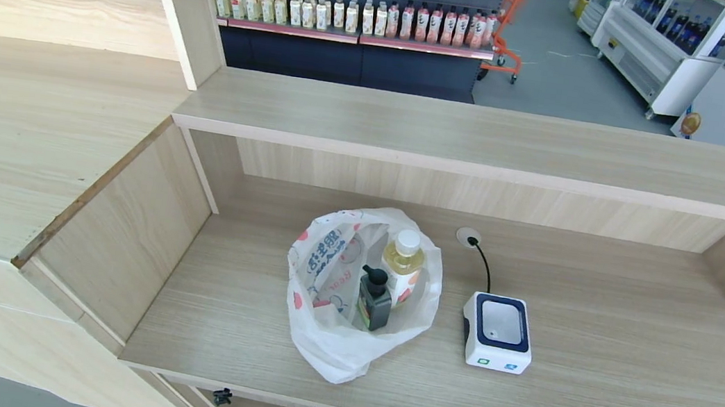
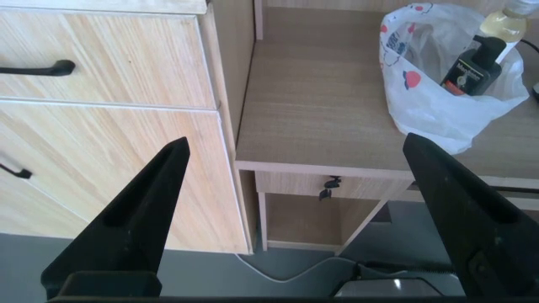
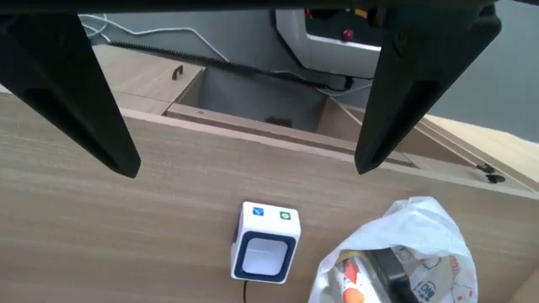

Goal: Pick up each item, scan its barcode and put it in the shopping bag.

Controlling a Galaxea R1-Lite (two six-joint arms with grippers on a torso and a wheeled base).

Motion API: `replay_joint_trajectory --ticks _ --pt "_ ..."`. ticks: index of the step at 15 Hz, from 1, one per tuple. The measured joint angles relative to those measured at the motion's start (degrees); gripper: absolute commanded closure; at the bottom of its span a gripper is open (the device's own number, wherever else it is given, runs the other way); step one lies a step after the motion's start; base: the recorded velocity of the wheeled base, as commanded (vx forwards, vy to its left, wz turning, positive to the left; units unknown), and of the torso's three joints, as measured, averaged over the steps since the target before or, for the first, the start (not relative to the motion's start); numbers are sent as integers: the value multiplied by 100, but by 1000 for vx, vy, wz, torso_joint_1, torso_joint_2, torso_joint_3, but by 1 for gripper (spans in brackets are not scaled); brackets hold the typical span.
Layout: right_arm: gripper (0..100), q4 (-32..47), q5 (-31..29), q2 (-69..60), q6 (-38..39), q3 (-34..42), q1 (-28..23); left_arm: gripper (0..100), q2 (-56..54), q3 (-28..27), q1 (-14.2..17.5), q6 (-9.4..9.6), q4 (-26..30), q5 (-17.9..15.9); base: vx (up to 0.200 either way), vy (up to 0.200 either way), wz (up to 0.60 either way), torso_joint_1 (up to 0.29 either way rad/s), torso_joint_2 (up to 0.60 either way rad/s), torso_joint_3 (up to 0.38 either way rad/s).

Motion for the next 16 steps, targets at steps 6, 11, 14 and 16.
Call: replay_joint_trajectory --ticks 6,11,14,16 --pt "0 6 -2 -245 -16 22 -26 0 0 0 0 -2 0 0 0 0 0 0 0 0" --pt "0 11 22 -267 -38 22 -24 0 44 0 -4 -13 0 -5 0 -120 0 -1 0 0" --pt "0 11 28 -267 -43 20 -24 0 27 0 2 -11 0 -2 0 -200 0 12 7 -4" --pt "0 9 26 -267 -40 20 -26 0 18 0 -4 0 5 0 0 -200 0 -5 2 5"
